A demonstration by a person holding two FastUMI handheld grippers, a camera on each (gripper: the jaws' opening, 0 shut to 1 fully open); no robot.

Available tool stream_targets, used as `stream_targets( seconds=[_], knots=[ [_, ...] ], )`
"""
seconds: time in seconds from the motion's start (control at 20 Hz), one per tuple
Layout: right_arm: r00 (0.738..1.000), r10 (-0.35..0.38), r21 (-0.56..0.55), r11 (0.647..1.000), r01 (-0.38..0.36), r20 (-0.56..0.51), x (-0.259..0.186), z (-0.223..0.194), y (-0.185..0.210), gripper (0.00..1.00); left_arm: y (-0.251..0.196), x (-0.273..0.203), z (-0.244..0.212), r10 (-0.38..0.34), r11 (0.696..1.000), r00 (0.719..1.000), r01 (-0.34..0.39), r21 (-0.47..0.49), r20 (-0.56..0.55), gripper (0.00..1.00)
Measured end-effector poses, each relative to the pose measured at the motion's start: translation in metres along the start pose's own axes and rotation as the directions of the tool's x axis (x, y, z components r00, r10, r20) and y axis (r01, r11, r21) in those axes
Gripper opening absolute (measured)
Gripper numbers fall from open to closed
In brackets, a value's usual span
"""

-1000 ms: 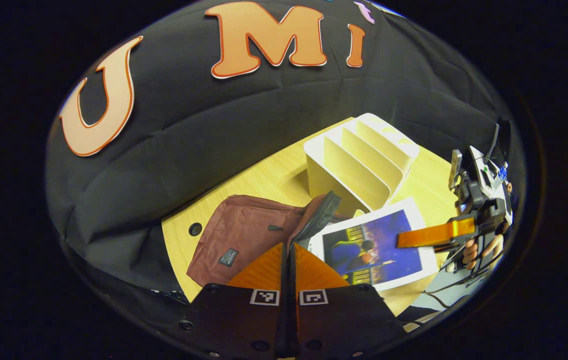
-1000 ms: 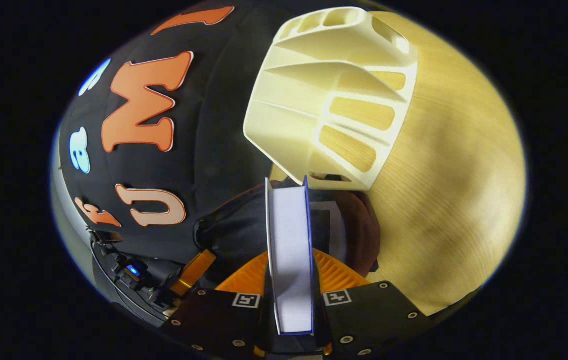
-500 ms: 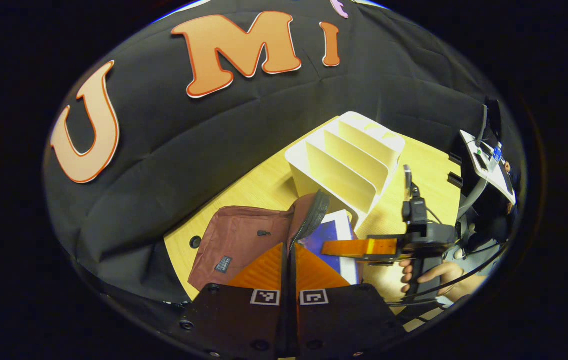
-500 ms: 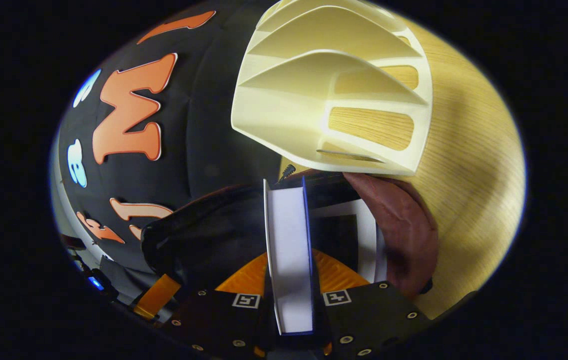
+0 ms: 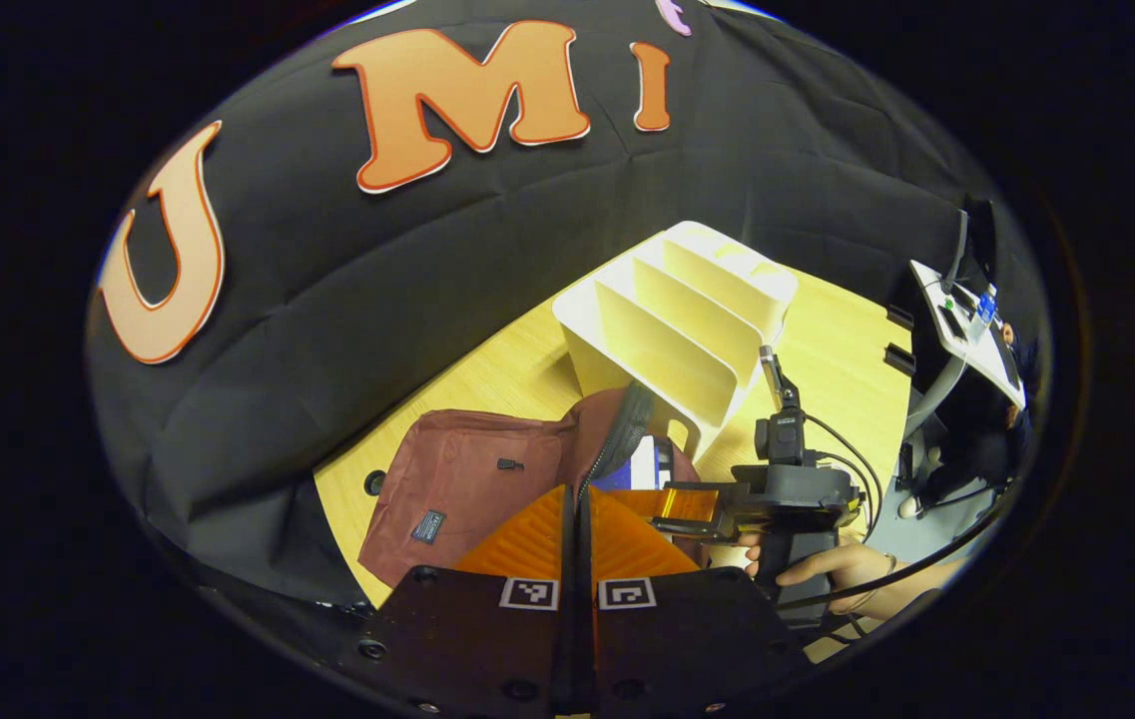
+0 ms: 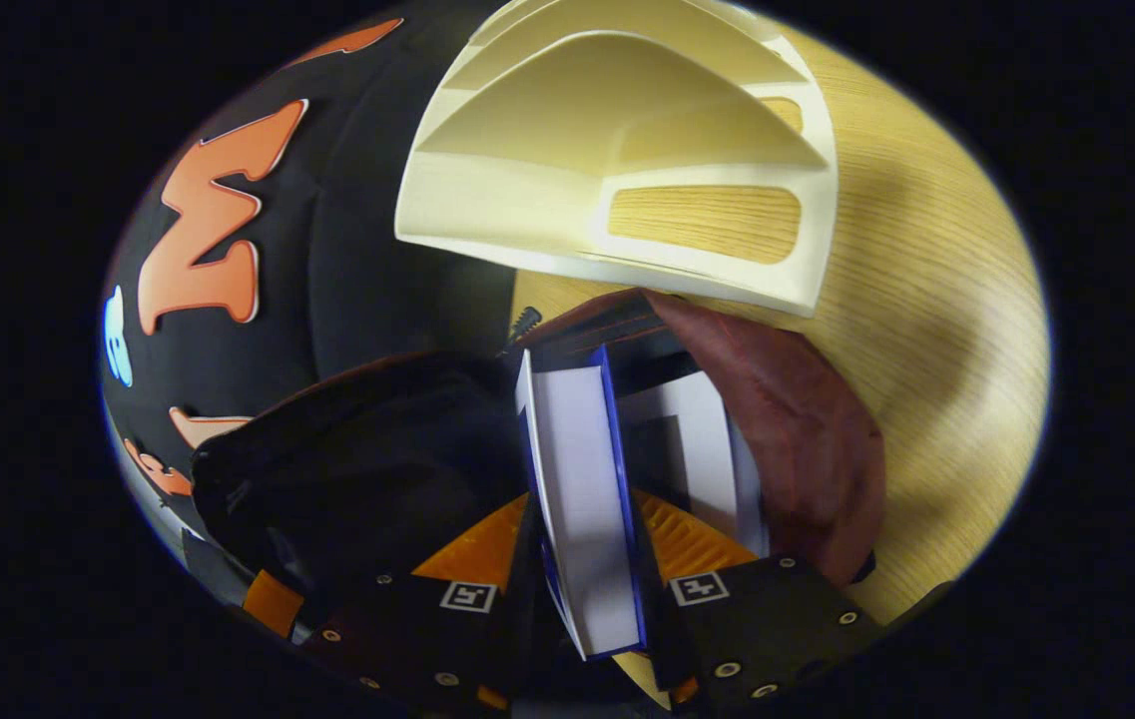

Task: Open the schoolbag, grab two books from the bookshelf and put them into the schoolbag.

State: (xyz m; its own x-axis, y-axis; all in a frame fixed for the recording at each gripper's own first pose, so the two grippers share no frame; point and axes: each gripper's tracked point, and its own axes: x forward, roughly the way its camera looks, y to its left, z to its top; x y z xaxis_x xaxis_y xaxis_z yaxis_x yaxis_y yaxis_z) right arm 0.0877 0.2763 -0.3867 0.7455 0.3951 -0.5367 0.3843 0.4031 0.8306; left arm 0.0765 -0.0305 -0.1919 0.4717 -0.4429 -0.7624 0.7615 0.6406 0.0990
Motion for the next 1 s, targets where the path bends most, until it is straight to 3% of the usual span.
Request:
stream_targets(
  seconds=[0.25, 0.4, 0.45, 0.75, 1.0],
  knots=[
    [0.995, -0.078, -0.057, 0.996, 0.075, -0.061, -0.011, -0.009, -0.009, 0.65, -0.001, 0.002, -0.003, -0.003, 0.999, 1.000, 0.002, -0.046, -0.007, 0.01],
    [0.989, -0.121, -0.104, 0.988, 0.112, -0.081, -0.032, -0.002, -0.010, 0.92, 0.004, 0.006, -0.007, 0.000, 0.996, 1.000, -0.001, -0.085, -0.007, 0.01],
    [0.988, -0.136, -0.127, 0.984, 0.126, -0.072, -0.041, 0.005, -0.013, 0.96, 0.005, 0.007, -0.009, -0.001, 0.995, 1.000, 0.000, -0.103, -0.011, 0.00],
    [0.972, -0.224, -0.215, 0.955, 0.206, -0.066, -0.097, 0.064, -0.039, 0.98, -0.004, 0.014, -0.019, 0.049, 0.976, 0.998, -0.056, -0.209, -0.040, 0.01],
    [0.951, -0.294, -0.315, 0.915, 0.251, -0.098, -0.138, 0.110, -0.054, 0.98, -0.047, 0.019, -0.030, 0.057, 0.958, 0.995, -0.078, -0.276, -0.083, 0.07]
  ],
)
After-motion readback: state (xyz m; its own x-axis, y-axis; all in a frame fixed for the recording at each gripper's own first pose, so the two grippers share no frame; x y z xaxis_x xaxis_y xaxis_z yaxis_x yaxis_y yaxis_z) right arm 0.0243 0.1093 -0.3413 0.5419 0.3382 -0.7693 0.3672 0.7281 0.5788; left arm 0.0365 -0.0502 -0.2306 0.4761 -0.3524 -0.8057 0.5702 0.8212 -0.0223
